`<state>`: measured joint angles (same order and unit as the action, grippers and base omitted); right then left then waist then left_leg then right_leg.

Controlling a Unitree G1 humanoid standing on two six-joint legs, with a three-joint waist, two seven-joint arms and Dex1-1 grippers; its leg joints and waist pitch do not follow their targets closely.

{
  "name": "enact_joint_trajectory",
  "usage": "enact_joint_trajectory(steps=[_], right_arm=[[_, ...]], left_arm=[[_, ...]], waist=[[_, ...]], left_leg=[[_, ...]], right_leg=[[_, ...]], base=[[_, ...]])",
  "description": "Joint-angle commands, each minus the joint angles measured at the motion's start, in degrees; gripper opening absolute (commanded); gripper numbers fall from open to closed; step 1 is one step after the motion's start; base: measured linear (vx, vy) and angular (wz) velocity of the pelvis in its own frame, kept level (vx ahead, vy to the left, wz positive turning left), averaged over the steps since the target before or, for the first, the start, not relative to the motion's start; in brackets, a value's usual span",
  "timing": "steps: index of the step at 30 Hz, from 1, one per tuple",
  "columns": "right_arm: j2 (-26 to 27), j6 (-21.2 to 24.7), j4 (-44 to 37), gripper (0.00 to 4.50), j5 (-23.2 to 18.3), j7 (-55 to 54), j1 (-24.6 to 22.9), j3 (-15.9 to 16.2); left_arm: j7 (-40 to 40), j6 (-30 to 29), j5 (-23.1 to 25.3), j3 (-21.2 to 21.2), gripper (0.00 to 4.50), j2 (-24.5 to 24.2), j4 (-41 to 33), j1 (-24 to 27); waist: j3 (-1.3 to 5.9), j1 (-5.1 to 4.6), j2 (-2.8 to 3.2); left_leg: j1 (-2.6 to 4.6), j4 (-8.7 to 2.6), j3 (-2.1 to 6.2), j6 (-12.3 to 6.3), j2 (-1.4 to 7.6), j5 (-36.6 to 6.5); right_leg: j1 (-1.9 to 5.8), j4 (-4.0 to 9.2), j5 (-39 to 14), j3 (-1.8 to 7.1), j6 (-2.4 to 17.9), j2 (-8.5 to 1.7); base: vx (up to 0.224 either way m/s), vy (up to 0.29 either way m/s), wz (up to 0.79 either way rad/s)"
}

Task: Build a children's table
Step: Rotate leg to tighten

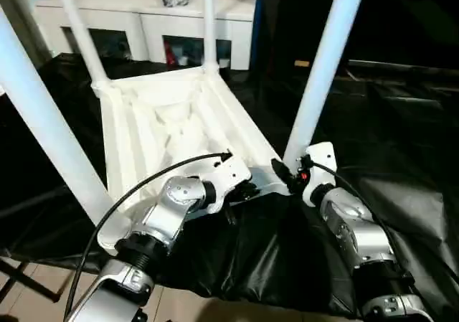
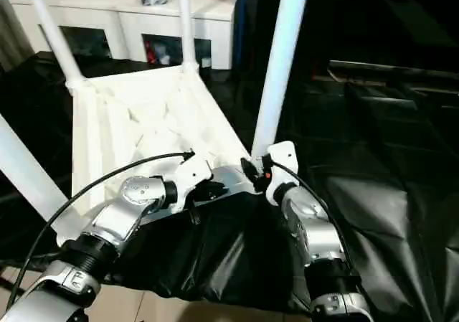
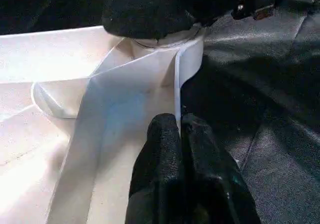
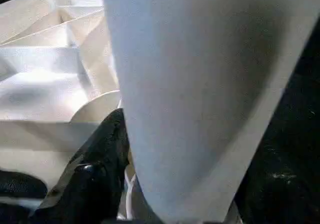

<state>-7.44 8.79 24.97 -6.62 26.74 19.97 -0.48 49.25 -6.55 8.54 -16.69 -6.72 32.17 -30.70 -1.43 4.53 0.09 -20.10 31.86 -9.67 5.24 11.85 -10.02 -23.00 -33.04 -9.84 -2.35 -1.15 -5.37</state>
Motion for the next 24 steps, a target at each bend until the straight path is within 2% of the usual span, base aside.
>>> enact_joint_trajectory(steps=[1,3,4,5,6,11,13,16,19,22,24], right_arm=[[1.51,2.73,-0.08,2.96,-0.96,8.52,-2.12,8.11],[-2.78,1.76,-3.49,2.96,-1.58,15.30,-4.01,8.55],[-3.38,1.72,-3.98,2.96,-1.89,16.23,-4.22,8.56],[-4.57,1.60,-4.94,2.96,-2.52,18.00,-4.62,8.62],[-6.66,1.05,-6.60,2.96,-3.36,20.91,-5.28,8.84],[-12.14,1.95,-11.28,2.96,-6.23,30.74,-7.23,9.19],[-14.31,2.25,-12.60,2.96,-7.06,34.79,-7.86,9.56],[-17.14,3.33,-14.30,2.96,-8.39,39.66,-8.60,10.29],[-18.55,3.12,-14.67,2.96,-8.59,41.55,-8.78,10.80],[-19.85,4.09,-15.87,2.96,-9.24,44.08,-9.27,11.52],[-20.45,4.47,-16.44,2.96,-9.59,45.21,-9.42,11.89]], left_arm=[[3.23,1.77,-3.03,-3.62,0.00,2.76,-2.80,-0.41],[7.57,2.87,-4.25,-2.96,0.00,0.29,-3.83,0.00],[8.14,2.96,-4.45,-2.89,0.00,-0.05,-3.96,0.05],[9.21,3.08,-4.82,-2.75,0.00,-0.71,-4.20,0.13],[11.19,3.76,-5.54,-2.57,0.00,-1.89,-4.63,0.28],[17.18,4.31,-7.39,-2.02,0.00,-4.89,-6.01,0.84],[18.45,4.57,-7.63,-1.71,0.00,-6.04,-5.77,0.70],[20.98,4.50,-8.81,-1.19,0.00,-7.55,-5.63,0.52],[22.63,5.24,-9.07,-0.96,0.00,-8.92,-4.95,0.22],[24.23,5.93,-9.33,-0.66,0.00,-10.21,-4.07,-0.20],[25.64,6.43,-9.64,-0.48,0.00,-11.18,-3.50,-0.53]], waist=[[2.20,0.35,-0.25],[2.32,0.93,-0.37],[2.32,0.93,-0.37],[2.46,1.07,-0.34],[2.56,1.12,-0.04],[2.84,1.79,0.24],[2.76,2.16,0.23],[2.63,2.60,0.23],[2.47,3.11,0.11],[2.52,3.36,0.05],[2.60,3.56,0.08]], left_leg=[[-0.05,-4.26,-0.08,-0.86,0.58,-21.94],[-0.18,-4.08,-0.27,-1.66,0.67,-20.00],[-0.18,-4.08,-0.27,-1.66,0.67,-20.00],[-0.19,-3.95,-0.34,-2.24,0.75,-18.67],[-0.16,-3.74,-0.50,-2.75,0.77,-17.04],[-0.41,-3.20,-0.59,-4.73,0.87,-11.78],[-0.30,-3.12,-0.70,-5.08,0.95,-11.88],[-0.23,-3.22,-0.79,-4.70,1.09,-13.52],[-0.16,-3.46,-0.75,-3.60,1.20,-15.28],[0.00,-3.48,-0.75,-3.05,1.21,-15.43],[-0.14,-3.44,-0.70,-3.17,1.24,-14.35]], right_leg=[[1.71,4.88,-22.41,1.21,7.39,-1.85],[2.04,4.43,-18.82,1.34,8.37,-1.83],[2.04,4.43,-18.82,1.34,8.37,-1.83],[2.18,4.15,-16.41,1.41,9.18,-1.86],[2.27,3.85,-12.44,1.39,10.78,-1.80],[2.70,2.72,-4.41,1.25,13.60,-1.69],[2.72,2.71,-4.60,1.15,13.90,-1.61],[2.69,2.86,-7.56,1.14,13.81,-1.75],[2.44,3.24,-12.06,1.28,12.67,-1.99],[2.35,3.30,-12.51,1.35,12.18,-1.99],[2.47,3.02,-10.69,1.35,12.25,-1.88]], base=[[0.000,0.000,0.00],[0.000,0.000,0.00],[0.000,0.000,0.00],[0.000,0.000,0.00],[0.000,0.000,0.00],[0.010,-0.001,0.01],[0.000,0.000,0.00],[0.000,0.000,0.00],[0.000,0.000,0.00],[0.000,0.000,0.00],[0.000,0.000,0.00]])
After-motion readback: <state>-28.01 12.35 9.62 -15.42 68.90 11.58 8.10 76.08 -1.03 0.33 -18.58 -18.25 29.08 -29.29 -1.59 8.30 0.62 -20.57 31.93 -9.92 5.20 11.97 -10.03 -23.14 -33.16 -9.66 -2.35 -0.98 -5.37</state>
